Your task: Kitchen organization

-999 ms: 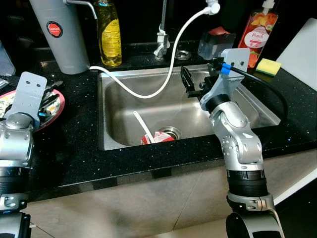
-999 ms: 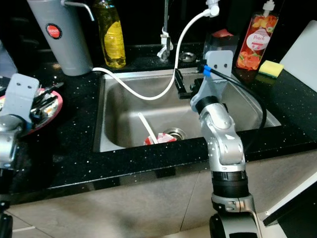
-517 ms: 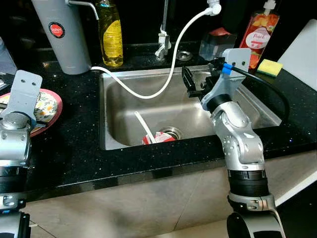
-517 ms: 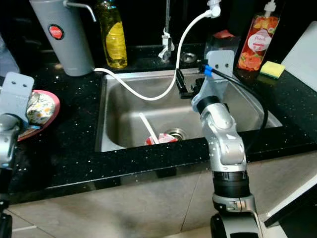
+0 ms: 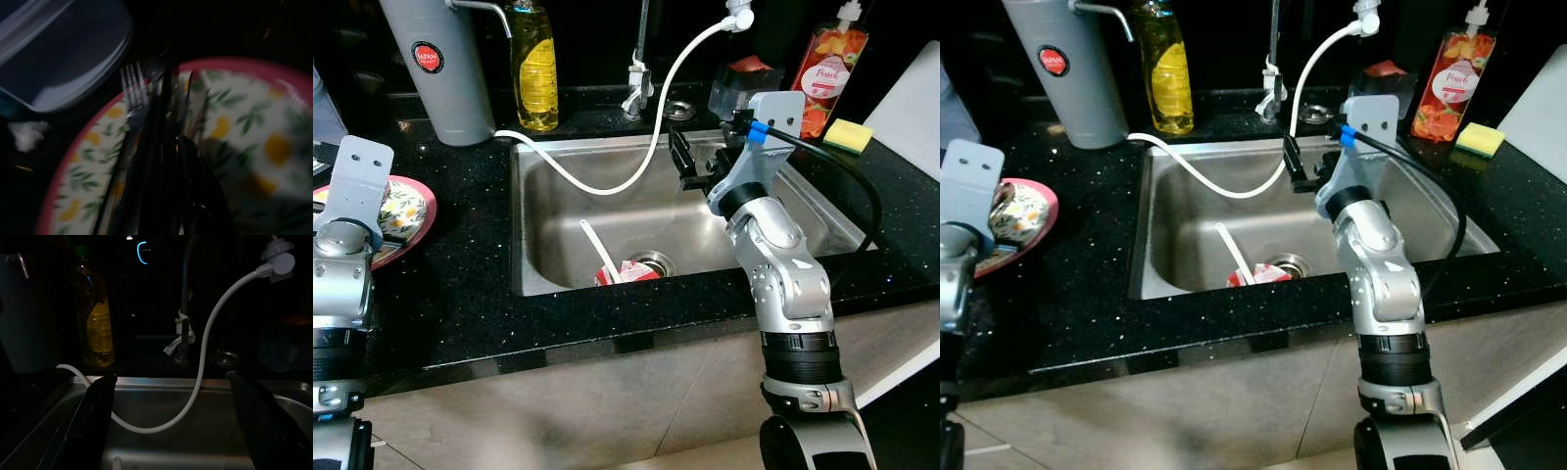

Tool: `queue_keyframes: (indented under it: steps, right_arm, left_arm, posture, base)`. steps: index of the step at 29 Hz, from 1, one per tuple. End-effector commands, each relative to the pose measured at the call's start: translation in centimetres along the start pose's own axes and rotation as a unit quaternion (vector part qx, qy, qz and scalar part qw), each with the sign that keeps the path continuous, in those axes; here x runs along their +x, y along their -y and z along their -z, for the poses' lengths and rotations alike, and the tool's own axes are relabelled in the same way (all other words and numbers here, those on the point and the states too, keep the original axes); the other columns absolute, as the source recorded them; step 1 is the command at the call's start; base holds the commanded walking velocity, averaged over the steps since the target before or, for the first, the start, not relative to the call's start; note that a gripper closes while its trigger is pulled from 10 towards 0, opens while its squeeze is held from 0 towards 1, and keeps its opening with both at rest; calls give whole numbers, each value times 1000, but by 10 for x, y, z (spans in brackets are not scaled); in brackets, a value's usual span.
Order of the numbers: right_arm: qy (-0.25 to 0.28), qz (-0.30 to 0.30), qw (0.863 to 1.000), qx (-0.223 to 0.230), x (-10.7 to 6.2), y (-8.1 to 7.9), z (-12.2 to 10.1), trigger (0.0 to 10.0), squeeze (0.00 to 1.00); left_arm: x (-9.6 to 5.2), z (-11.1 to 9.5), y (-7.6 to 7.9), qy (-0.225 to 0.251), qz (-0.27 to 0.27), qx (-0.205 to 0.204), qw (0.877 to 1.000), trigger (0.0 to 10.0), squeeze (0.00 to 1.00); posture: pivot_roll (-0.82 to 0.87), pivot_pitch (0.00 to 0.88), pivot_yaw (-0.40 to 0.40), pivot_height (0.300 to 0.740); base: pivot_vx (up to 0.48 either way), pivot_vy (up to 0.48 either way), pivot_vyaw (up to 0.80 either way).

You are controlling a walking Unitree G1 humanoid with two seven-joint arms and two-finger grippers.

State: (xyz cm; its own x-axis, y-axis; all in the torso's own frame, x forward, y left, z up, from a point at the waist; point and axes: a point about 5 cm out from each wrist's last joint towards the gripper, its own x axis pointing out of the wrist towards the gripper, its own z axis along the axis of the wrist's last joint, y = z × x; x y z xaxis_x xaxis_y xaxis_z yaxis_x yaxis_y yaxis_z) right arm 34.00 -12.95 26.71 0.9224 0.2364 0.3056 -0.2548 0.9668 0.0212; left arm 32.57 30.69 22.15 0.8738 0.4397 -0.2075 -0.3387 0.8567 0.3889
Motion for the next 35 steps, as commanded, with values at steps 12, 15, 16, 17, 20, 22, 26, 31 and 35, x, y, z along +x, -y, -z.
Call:
queue_keyframes:
  steps: [12, 15, 16, 17, 20, 22, 26, 31, 35]
  right_arm:
    - [1, 7, 1000, -2, -4, 2, 0, 10000, 0]
    - [1, 8, 1000, -3, -4, 3, 0, 10000, 0]
    - [1, 8, 1000, -3, -4, 4, -1, 10000, 0]
    - [2, 8, 1000, -3, -4, 4, -1, 10000, 0]
    - [2, 7, 1000, -2, -4, 3, -1, 10000, 0]
    - [2, 7, 1000, -1, -4, 3, -1, 10000, 0]
    - [1, 2, 1000, -1, -2, 0, 0, 10000, 0]
    - [1, 2, 1000, -2, -3, 1, -1, 10000, 0]
    - [-2, 6, 1000, -5, -5, 3, -1, 10000, 0]
  left_arm:
    - [-3, -46, 18, 92, 35, -210, 973, 10000, 0]
    - [-1, -43, 21, 62, 24, -197, 978, 10000, 0]
    - [0, -38, 21, 43, 13, -198, 979, 10000, 0]
    - [1, -34, 19, 30, 5, -201, 979, 10000, 0]
    - [3, -27, 14, 14, -19, -213, 977, 10000, 0]
    - [4, -22, 11, 3, -31, -227, 973, 10000, 0]
    - [7, -6, 6, -40, -54, -260, 963, 10000, 0]
    - [6, -3, 16, -55, -24, -293, 954, 10000, 1000]
    - [7, -3, 23, -62, -11, -308, 949, 10000, 1000]
  posture:
    - [44, 0, 8, 740]
    - [47, 0, 5, 740]
    - [47, 0, 5, 740]
    - [49, 0, 4, 740]
    - [51, 0, 2, 740]
    - [53, 0, 0, 740]
    - [53, 0, 0, 740]
    - [41, 0, -4, 740]
    - [36, 0, 1, 740]
  base:
    - [0, 0, 0]
    - [0, 0, 0]
    - [0, 0, 0]
    - [0, 0, 0]
    - [0, 0, 0]
    - [0, 0, 0]
    - [0, 0, 0]
    - [0, 0, 0]
    - [0, 0, 0]
